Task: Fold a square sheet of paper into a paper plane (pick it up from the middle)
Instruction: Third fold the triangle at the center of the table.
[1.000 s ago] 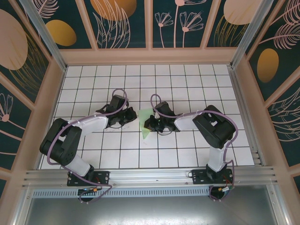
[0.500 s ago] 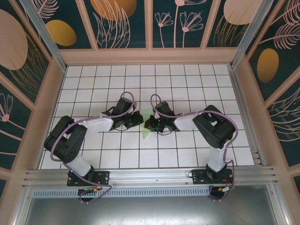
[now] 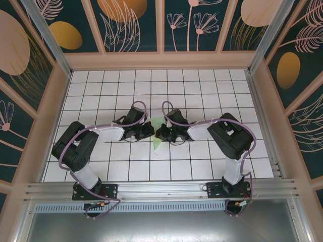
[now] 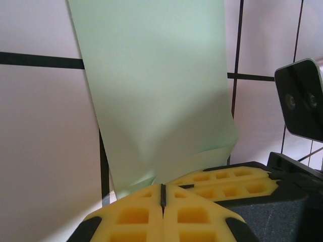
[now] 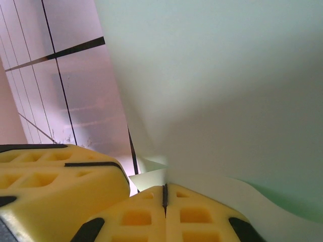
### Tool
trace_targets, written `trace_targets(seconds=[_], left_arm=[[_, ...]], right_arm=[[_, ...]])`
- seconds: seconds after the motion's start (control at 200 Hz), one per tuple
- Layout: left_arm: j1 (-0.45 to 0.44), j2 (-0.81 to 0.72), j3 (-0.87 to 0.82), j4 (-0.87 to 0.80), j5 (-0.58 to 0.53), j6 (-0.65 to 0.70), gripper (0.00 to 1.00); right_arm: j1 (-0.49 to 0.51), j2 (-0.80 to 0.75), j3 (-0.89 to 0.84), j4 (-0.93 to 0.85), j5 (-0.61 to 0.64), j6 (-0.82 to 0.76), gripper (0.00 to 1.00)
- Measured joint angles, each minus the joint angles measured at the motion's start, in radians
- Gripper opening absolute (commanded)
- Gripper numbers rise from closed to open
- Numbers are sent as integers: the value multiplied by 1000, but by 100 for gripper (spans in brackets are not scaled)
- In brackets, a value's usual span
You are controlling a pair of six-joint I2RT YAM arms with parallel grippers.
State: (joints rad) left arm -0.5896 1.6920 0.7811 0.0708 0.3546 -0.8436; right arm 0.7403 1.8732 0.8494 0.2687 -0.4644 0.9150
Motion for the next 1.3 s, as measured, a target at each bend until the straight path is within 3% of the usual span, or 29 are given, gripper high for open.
trace_targets(seconds=[0.671,0.961,1.301], left_arm=[[-2,46,0,-2,-27,6,0],[-8,46,1,-4,-49,31,0],[-15,47,12,-24,-69,37,0]], right_arm=[[-4,-5,1,-4,-4,0,0],[-50,-101,-7,-13,-7,-44,0],[-69,-93,-35,-29,-4,-72,0]])
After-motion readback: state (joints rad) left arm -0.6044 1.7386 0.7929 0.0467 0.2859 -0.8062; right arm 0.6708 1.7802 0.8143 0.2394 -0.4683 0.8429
